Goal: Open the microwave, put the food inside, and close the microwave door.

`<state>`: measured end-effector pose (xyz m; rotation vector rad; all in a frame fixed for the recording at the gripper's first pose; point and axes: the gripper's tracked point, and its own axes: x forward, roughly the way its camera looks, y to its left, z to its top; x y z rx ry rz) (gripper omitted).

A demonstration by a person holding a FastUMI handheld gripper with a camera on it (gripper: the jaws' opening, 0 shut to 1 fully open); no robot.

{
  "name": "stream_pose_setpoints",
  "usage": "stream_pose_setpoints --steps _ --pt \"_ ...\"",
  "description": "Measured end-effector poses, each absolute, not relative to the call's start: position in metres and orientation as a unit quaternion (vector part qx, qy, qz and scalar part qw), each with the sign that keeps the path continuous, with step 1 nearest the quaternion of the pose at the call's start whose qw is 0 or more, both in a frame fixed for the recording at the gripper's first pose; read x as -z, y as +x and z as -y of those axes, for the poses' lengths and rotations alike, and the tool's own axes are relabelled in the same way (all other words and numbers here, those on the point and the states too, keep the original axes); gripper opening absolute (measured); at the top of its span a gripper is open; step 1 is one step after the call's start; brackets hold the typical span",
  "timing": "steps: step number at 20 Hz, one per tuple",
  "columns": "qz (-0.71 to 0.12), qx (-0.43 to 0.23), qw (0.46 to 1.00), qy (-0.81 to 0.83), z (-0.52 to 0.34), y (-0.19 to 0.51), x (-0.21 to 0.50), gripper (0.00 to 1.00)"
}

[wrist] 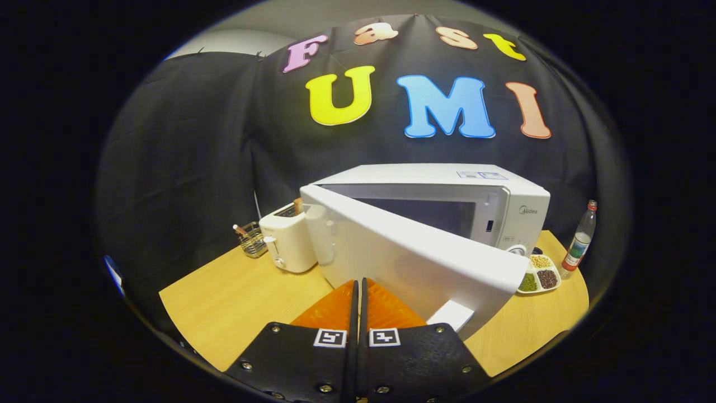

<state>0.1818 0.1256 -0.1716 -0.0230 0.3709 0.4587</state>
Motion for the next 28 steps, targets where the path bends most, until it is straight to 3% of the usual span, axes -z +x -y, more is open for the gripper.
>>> stream_pose_setpoints --steps 17,28 --pt "-0.177 -0.155 0.972 0.006 -0.081 0.275 0.177 0.01" --pt "-0.161 -0.148 0.975 -0.047 -0.087 0.279 0.180 0.00"
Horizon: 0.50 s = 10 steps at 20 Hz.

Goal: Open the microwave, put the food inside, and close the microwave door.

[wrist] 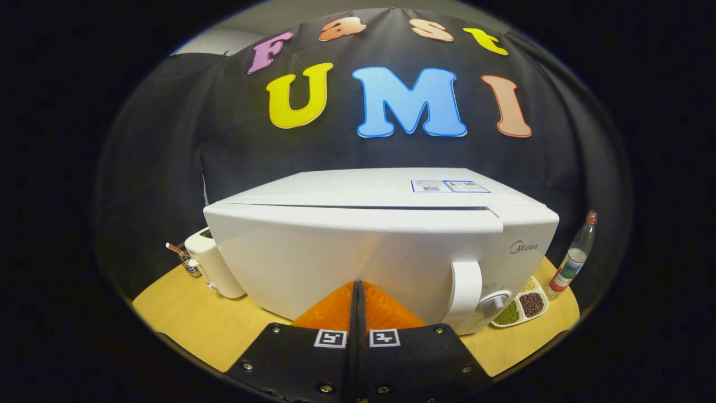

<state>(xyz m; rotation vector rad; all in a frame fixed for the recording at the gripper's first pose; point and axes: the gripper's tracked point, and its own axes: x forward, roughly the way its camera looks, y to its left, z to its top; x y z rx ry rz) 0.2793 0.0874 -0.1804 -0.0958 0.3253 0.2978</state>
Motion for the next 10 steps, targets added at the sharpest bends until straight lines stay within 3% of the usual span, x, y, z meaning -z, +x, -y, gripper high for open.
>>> stream_pose_setpoints --steps 4,10 --pt "-0.149 -0.136 0.972 -0.121 -0.087 0.282 0.185 0.02" --pt "-0.097 -0.109 0.988 -0.060 -0.079 0.237 0.109 0.02"
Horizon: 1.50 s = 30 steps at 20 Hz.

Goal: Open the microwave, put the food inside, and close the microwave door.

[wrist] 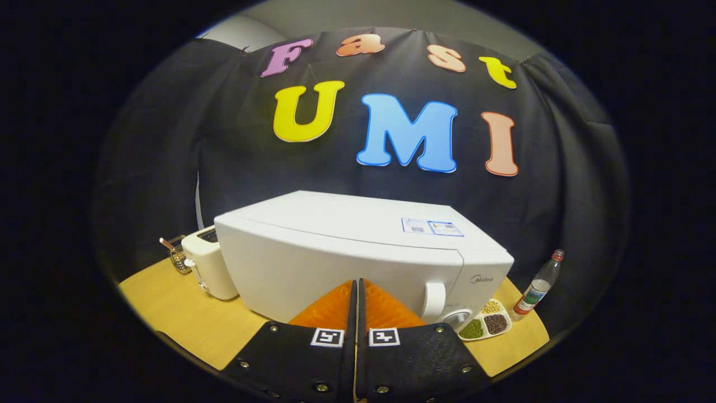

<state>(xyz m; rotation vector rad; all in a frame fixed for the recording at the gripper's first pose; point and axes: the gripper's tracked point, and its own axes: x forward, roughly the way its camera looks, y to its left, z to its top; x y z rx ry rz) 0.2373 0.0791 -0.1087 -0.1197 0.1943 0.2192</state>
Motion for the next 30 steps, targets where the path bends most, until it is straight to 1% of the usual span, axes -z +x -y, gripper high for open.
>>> stream_pose_setpoints --steps 2,4,6,8,9,10,11,14,21,25,30 --pt "-0.081 -0.103 0.990 -0.045 -0.073 0.212 0.090 0.02" --pt "-0.074 -0.100 0.992 -0.036 -0.067 0.184 0.078 0.08" --pt "-0.058 -0.093 0.994 -0.028 -0.058 0.158 0.063 0.08" --pt "-0.043 -0.091 0.995 -0.023 -0.052 0.131 0.052 0.17" --pt "-0.037 -0.092 0.995 -0.021 -0.050 0.118 0.048 0.34" --pt "-0.030 -0.092 0.995 -0.020 -0.046 0.106 0.046 0.46" --pt "-0.025 -0.086 0.996 -0.019 -0.042 0.095 0.043 0.71" --pt "-0.020 -0.069 0.997 -0.012 -0.029 0.067 0.043 0.97" --pt "-0.014 -0.054 0.998 -0.007 -0.019 0.032 0.042 0.97" --pt "-0.007 -0.056 0.998 -0.011 -0.023 0.027 0.038 0.97" --pt "-0.018 -0.059 0.998 -0.012 -0.025 0.027 0.044 0.97"
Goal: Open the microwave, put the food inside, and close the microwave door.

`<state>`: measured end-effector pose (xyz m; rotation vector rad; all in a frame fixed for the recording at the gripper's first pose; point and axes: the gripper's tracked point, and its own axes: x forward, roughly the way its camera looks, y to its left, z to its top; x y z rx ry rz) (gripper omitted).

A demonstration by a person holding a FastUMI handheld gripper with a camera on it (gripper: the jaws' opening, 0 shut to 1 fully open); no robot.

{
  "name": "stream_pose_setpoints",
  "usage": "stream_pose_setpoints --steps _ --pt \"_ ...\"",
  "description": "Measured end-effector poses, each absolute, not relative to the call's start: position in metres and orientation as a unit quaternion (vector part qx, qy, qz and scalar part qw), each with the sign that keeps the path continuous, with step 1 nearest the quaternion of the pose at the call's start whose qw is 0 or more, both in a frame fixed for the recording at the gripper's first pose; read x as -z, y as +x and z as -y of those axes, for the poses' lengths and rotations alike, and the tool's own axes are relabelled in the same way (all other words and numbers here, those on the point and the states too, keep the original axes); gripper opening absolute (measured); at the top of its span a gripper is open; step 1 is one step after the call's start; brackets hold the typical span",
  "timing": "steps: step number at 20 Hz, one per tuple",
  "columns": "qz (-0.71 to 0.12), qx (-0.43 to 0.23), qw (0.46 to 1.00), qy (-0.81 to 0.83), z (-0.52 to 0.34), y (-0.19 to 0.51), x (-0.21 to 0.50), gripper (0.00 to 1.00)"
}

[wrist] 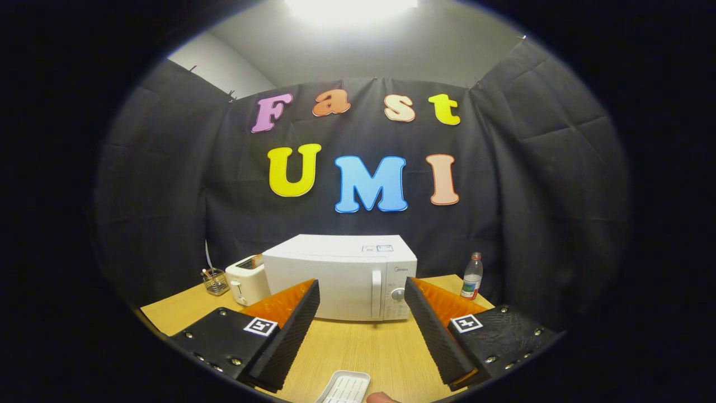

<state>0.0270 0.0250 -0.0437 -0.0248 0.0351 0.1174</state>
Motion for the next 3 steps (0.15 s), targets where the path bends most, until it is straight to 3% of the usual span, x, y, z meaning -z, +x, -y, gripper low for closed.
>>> stream_pose_setpoints --steps 3 --pt "-0.020 -0.059 0.998 -0.009 -0.0280 0.0275 0.0427 0.97"
